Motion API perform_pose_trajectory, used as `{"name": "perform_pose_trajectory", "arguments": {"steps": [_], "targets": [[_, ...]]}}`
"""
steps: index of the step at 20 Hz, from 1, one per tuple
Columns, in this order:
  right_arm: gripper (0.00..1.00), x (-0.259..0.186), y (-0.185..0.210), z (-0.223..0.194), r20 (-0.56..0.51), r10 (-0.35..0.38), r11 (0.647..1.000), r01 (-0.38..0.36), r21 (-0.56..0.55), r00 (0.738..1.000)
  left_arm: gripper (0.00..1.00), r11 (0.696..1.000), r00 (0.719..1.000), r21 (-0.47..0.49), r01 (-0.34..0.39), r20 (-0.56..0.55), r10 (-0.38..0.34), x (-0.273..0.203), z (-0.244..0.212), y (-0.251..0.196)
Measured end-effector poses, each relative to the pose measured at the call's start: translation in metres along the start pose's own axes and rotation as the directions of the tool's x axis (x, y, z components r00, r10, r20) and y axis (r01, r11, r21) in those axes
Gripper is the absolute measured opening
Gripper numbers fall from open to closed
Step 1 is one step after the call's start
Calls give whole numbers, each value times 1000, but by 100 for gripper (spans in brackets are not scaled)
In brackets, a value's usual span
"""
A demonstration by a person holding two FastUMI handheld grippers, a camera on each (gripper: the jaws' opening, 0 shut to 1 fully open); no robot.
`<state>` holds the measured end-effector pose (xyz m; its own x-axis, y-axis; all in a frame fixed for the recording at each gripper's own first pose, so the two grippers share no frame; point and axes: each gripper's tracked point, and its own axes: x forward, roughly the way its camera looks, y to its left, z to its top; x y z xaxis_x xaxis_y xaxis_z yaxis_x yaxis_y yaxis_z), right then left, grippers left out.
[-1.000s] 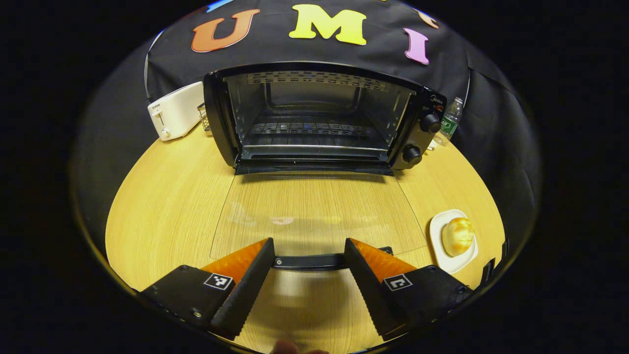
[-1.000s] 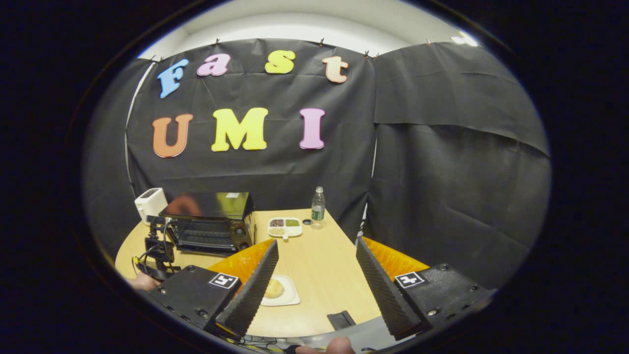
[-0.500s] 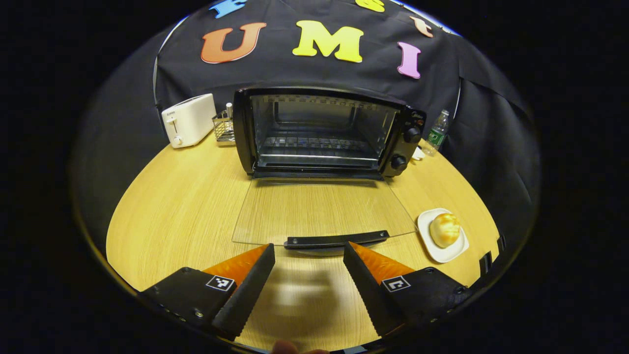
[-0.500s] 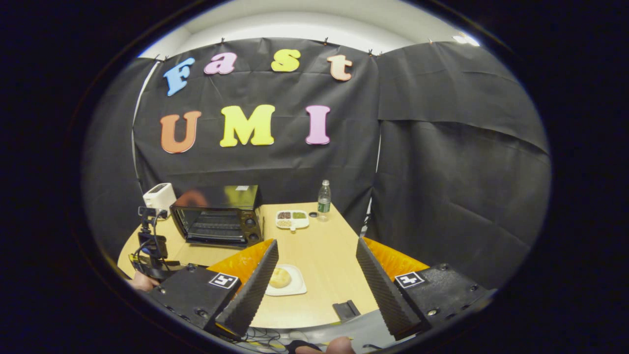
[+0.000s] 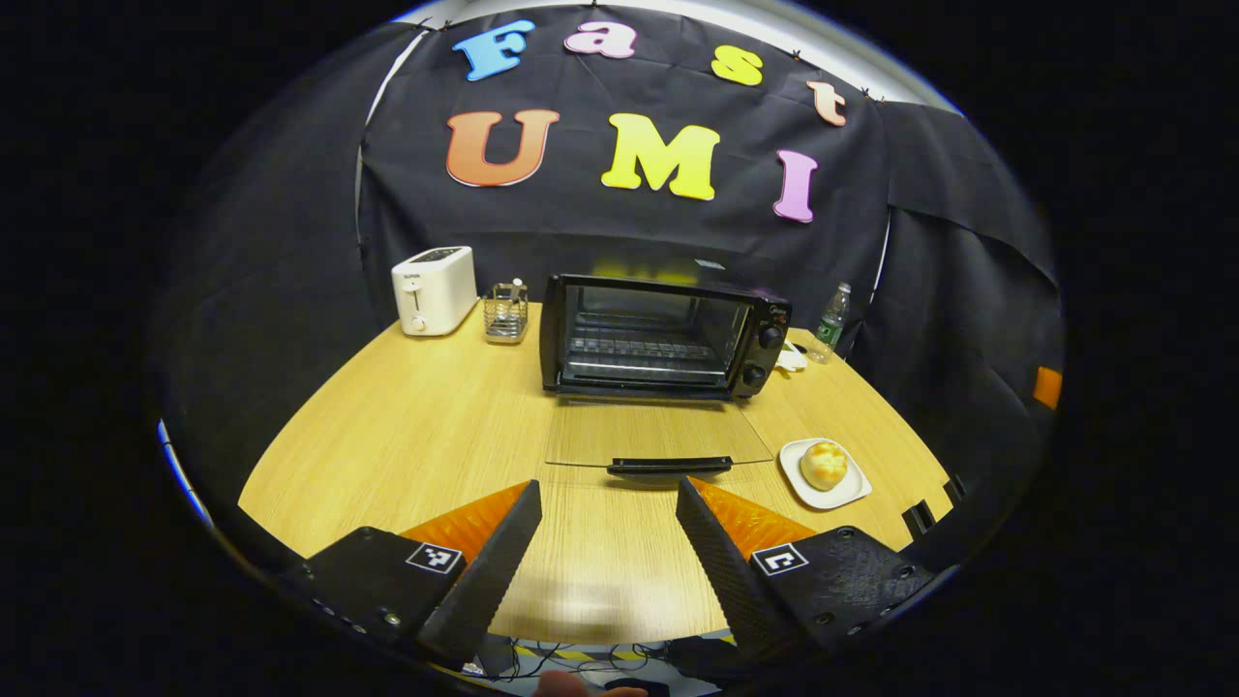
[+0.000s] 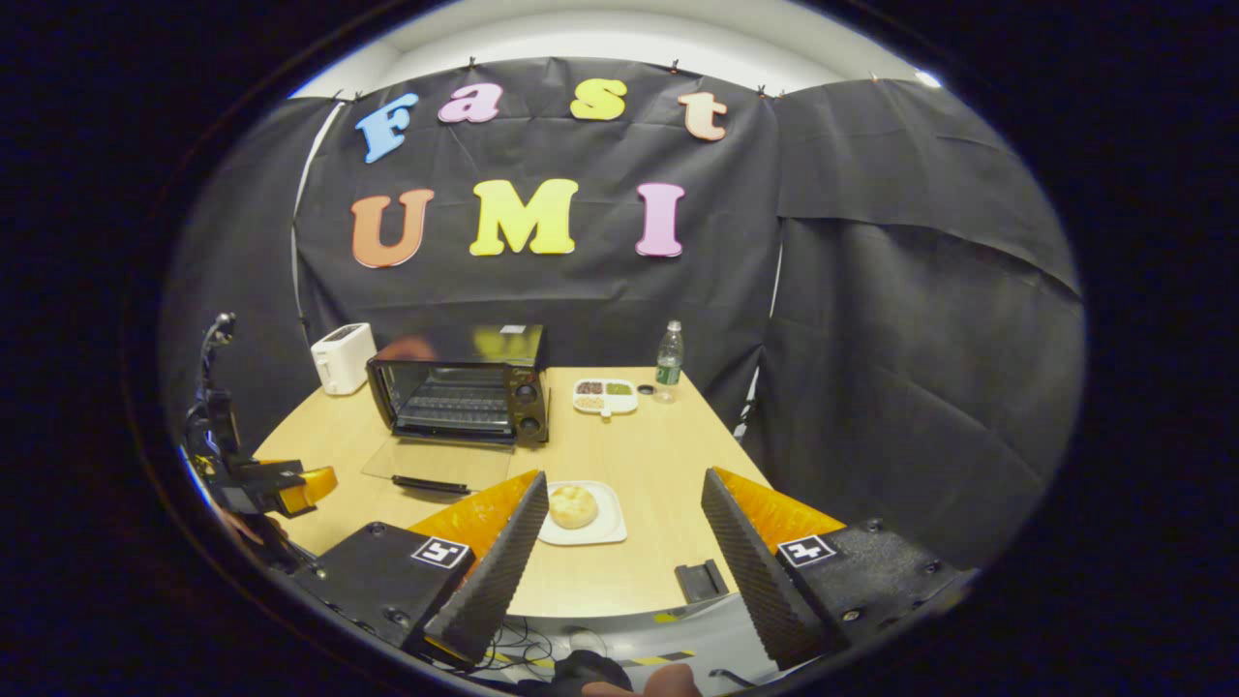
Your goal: Open the electric oven with the left hand, put the food in, and close the electric oven.
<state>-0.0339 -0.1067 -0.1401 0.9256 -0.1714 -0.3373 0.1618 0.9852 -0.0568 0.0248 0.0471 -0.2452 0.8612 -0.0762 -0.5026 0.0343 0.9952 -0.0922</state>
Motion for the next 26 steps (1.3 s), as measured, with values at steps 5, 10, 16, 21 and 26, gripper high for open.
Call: {"name": "perform_pose_trajectory", "arguments": {"steps": [5, 10, 16, 21, 26], "targets": [[99, 36, 17, -24, -31, 54, 998, -55, -27, 998, 93, 998, 996, -44, -42, 72, 45, -46, 20, 22], [99, 99, 34, -61, -99, 113, 993, -115, -17, 989, 94, 991, 986, -56, -120, 113, 126, -74, 60, 36], [98, 183, 45, -113, -231, 131, 990, -117, 76, 964, 93, 979, 965, -53, -195, 171, 201, -74, 103, 26], [99, 236, 58, -141, -303, 157, 986, -129, 110, 940, 93, 972, 956, -71, -225, 179, 234, -61, 116, 1], [98, 267, 67, -171, -371, 135, 990, -107, 94, 919, 93, 967, 953, -96, -235, 171, 249, -59, 126, -13]]}}
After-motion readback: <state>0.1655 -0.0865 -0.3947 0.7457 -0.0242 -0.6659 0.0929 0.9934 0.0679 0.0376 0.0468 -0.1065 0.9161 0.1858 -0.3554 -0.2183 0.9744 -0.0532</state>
